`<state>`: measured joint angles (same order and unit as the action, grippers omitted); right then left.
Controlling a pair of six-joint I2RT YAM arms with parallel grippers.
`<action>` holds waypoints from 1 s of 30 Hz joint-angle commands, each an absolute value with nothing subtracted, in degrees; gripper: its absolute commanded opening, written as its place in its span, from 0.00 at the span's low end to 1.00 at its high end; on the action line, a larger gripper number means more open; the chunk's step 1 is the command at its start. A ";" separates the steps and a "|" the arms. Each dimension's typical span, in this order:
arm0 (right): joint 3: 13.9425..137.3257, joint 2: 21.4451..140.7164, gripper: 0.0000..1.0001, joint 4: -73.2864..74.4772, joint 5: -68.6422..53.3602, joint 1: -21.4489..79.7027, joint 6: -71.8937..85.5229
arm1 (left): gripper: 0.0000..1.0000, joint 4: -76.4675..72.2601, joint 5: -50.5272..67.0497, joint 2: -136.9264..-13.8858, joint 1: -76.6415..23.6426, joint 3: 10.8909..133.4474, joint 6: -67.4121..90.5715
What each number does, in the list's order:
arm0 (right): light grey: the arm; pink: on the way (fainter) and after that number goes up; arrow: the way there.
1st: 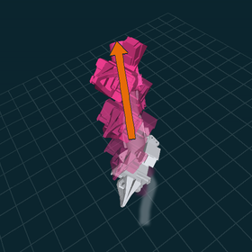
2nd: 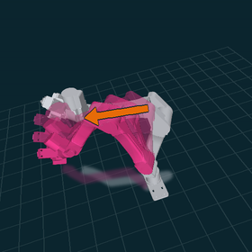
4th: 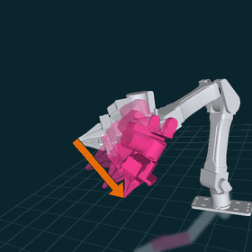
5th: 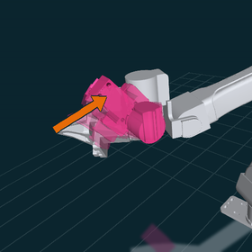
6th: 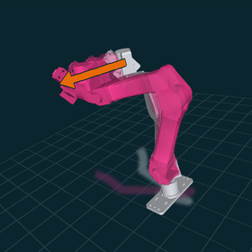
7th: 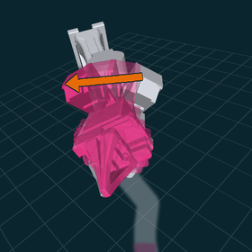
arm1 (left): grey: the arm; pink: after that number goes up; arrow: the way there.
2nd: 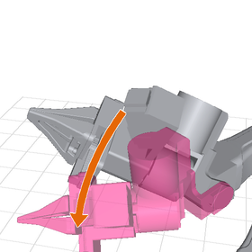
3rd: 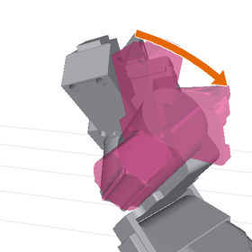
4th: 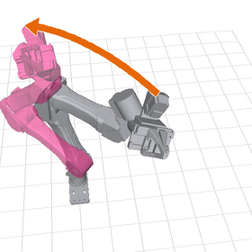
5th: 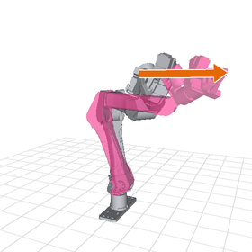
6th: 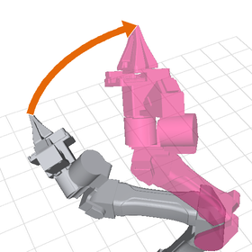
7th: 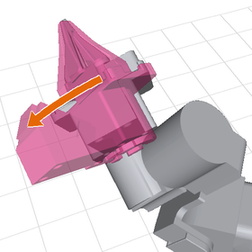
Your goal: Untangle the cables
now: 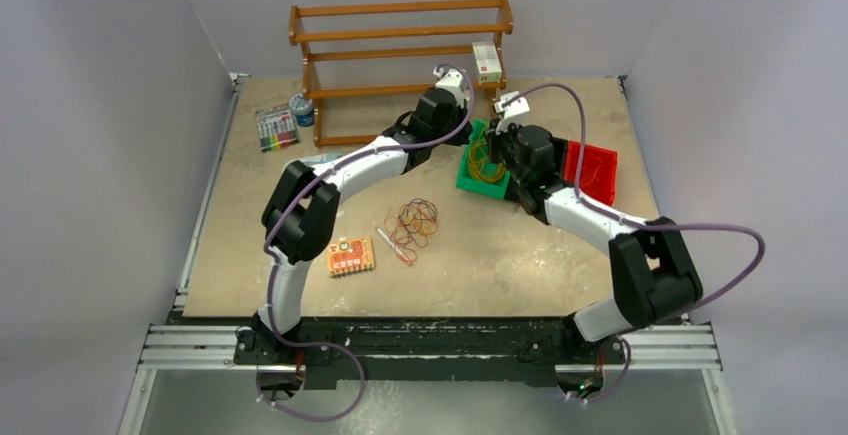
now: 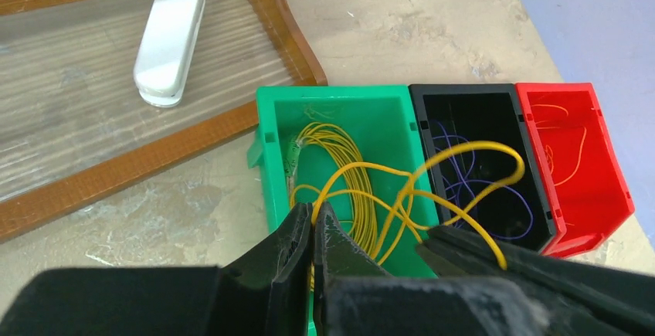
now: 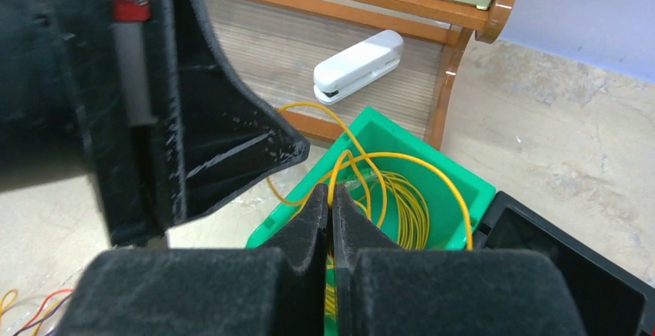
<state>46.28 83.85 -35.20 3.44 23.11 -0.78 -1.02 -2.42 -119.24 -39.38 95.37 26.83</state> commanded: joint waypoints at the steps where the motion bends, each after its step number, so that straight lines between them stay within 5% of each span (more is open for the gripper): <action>1: 51.98 87.36 0.00 -34.72 6.26 22.27 1.28 | 0.00 -2.90 -3.27 -116.04 -39.11 96.03 25.25; 17: 54.55 98.75 0.03 -37.45 -2.14 19.03 3.23 | 0.00 0.38 -1.37 -118.14 -39.33 98.35 23.48; 30: 50.65 92.97 0.43 -39.44 -8.96 15.58 5.27 | 0.00 4.27 -3.07 -120.80 -39.44 102.18 22.19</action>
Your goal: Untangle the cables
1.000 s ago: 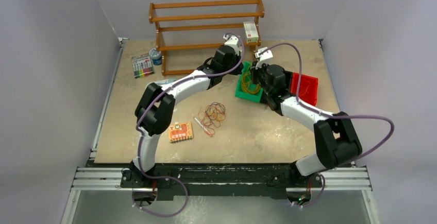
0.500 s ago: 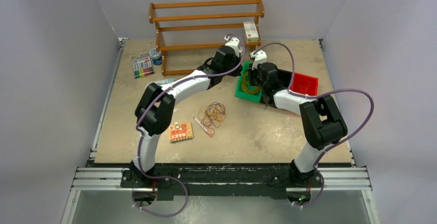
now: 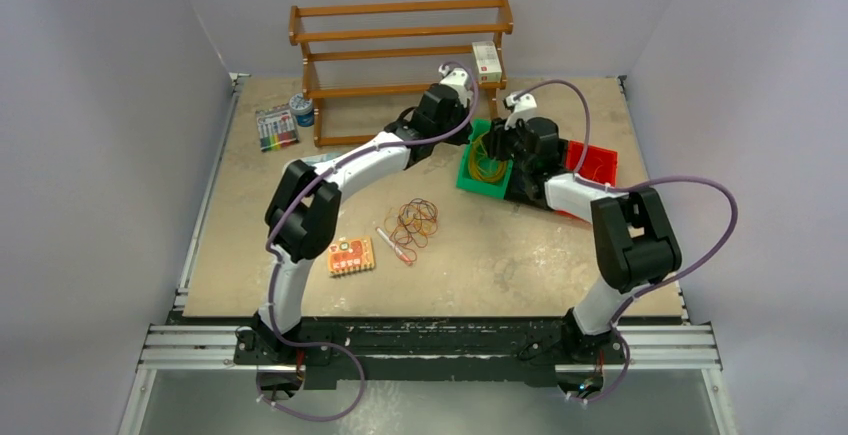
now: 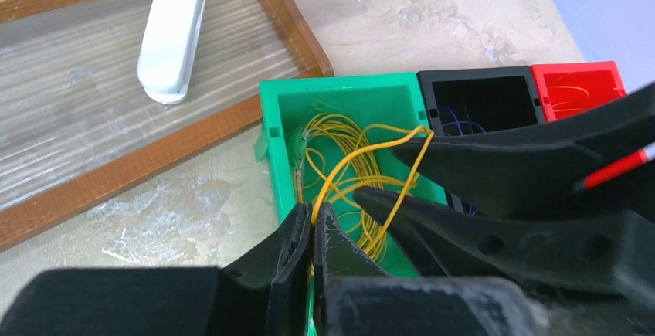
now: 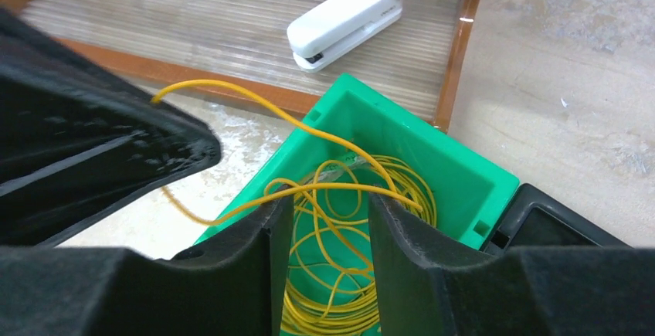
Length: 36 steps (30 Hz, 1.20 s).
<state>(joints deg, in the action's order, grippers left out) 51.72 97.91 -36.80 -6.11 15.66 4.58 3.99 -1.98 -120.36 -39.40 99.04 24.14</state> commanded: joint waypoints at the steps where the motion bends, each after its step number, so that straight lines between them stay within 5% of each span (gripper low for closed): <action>1: 50.36 92.23 0.45 -38.86 -8.73 15.56 5.21 | 0.00 4.43 -3.17 -120.94 -39.42 102.48 22.09; 13: 52.09 87.74 0.55 -23.97 -2.99 15.30 1.56 | 0.00 6.18 -3.34 -123.59 -39.38 105.67 22.10; 27: 38.17 64.89 0.57 -31.24 3.54 15.27 8.82 | 0.00 11.54 -4.66 -128.20 -42.02 112.10 18.25; 36: 36.12 62.13 0.57 -29.74 5.33 15.29 8.01 | 0.00 16.95 -3.25 -136.05 -43.06 121.87 17.16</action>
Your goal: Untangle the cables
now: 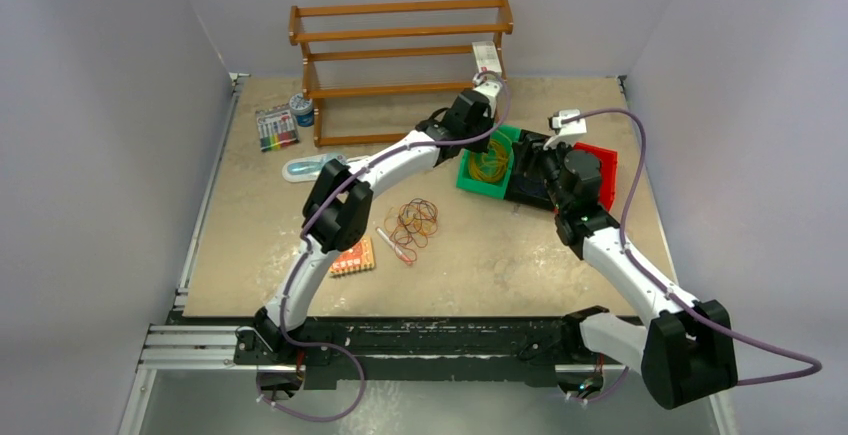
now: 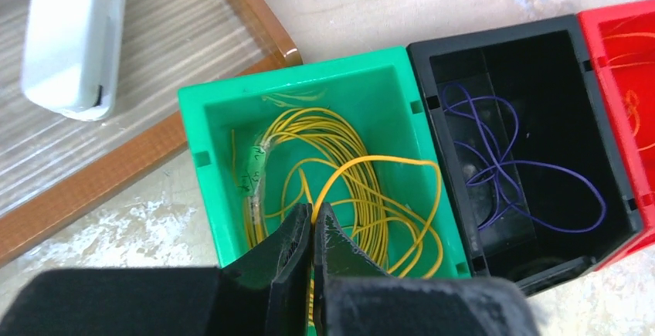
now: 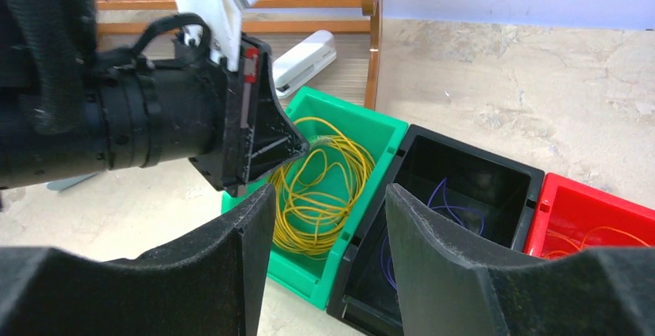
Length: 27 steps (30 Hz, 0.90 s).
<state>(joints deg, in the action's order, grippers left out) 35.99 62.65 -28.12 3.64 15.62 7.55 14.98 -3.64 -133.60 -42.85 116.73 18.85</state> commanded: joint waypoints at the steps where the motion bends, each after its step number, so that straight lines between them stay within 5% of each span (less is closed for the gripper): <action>1: 36.12 62.18 0.57 -29.57 5.16 15.29 7.93 | 0.00 17.51 -3.30 -136.61 -43.09 122.68 17.06; 12: 37.09 63.73 0.57 -29.27 3.59 15.29 7.88 | 0.38 17.17 -7.87 -130.59 -43.07 120.61 15.60; 27: 40.14 66.41 0.57 -24.79 -4.46 15.28 2.42 | 0.61 15.44 -8.82 -119.13 -42.34 111.07 16.24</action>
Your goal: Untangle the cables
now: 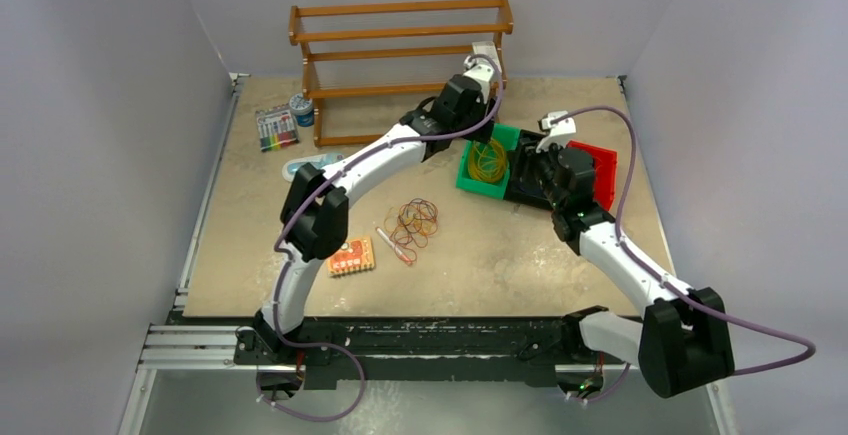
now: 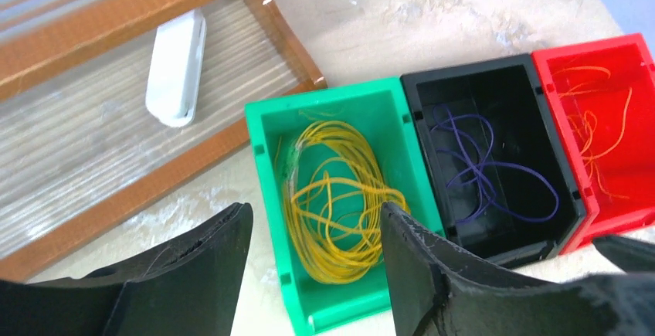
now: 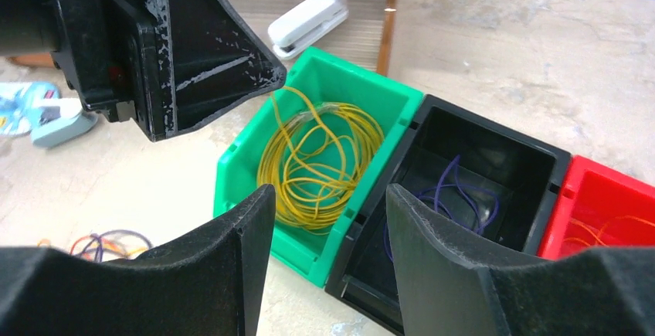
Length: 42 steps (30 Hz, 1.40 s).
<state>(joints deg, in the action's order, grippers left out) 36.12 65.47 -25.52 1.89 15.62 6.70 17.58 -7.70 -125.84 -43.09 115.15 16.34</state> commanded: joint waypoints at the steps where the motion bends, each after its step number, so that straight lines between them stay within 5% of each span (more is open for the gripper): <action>1: 41.66 67.20 0.57 -23.02 -7.39 15.29 -0.40 | 0.61 14.74 -9.34 -117.47 -42.03 108.98 16.44; 15: 62.39 84.41 0.57 0.86 -12.91 15.51 -21.87 | 0.61 11.61 -15.94 -87.34 -33.24 74.97 17.04; 42: 64.98 87.86 0.52 6.59 -15.45 18.94 -48.22 | 0.62 14.63 -20.56 -81.48 -31.12 69.48 12.83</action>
<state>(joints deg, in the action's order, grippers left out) 61.76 86.96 5.43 -13.15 18.74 -44.29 16.03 -20.18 -82.17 -31.81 69.56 12.88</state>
